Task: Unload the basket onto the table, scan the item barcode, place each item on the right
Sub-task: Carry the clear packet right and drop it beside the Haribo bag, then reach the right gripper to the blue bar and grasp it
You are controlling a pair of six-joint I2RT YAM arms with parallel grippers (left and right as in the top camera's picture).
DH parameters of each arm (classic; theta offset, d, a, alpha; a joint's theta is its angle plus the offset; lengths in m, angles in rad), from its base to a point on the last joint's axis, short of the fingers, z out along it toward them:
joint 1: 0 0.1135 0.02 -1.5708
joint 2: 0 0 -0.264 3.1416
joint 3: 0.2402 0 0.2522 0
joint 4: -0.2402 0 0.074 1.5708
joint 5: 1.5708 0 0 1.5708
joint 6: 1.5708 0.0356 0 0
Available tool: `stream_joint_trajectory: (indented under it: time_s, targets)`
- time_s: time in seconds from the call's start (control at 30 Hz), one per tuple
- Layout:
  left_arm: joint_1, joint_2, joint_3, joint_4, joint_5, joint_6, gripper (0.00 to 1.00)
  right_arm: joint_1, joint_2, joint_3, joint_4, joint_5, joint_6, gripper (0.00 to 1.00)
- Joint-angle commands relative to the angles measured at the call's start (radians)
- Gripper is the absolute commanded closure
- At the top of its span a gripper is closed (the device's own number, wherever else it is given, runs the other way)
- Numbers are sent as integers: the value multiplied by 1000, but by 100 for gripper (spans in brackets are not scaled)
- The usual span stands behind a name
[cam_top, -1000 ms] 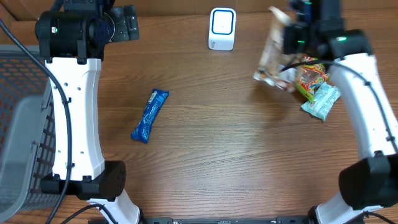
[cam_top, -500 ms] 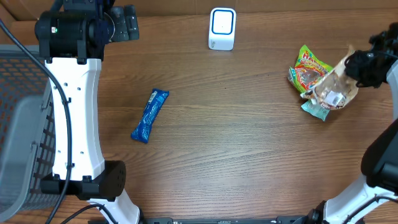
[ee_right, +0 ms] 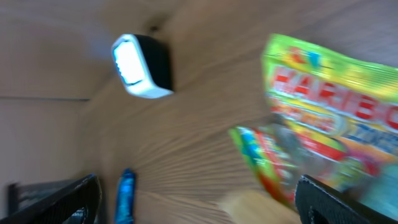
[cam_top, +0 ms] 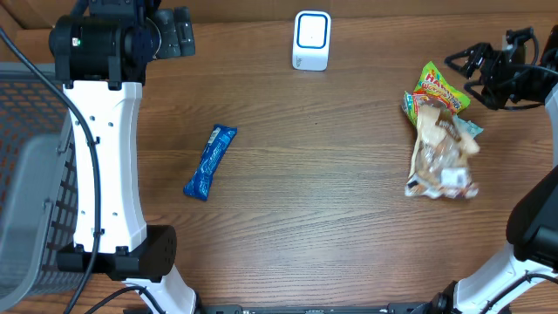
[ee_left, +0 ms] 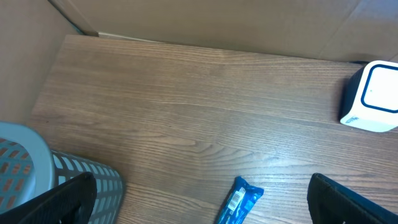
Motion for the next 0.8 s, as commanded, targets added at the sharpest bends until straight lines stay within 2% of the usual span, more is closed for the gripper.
stream_joint_trajectory:
  time_s: [0.0,0.17,0.33,0.53,0.77]
  targets:
    - [-2,3,1,3,-9,-6,0,-7,-42,50,28,-129,21,0]
    - [-2,3,1,3,-9,-6,0,26,-54,74,130,-176,124,0]
    - [-2,3,1,3,-9,-6,0,169,-49,73,190,-166,156,0]
    - [-2,3,1,3,-9,-6,0,447,-11,71,195,38,178,0]
    - [-2,3,1,3,-9,-6,0,754,99,71,264,362,404,10]
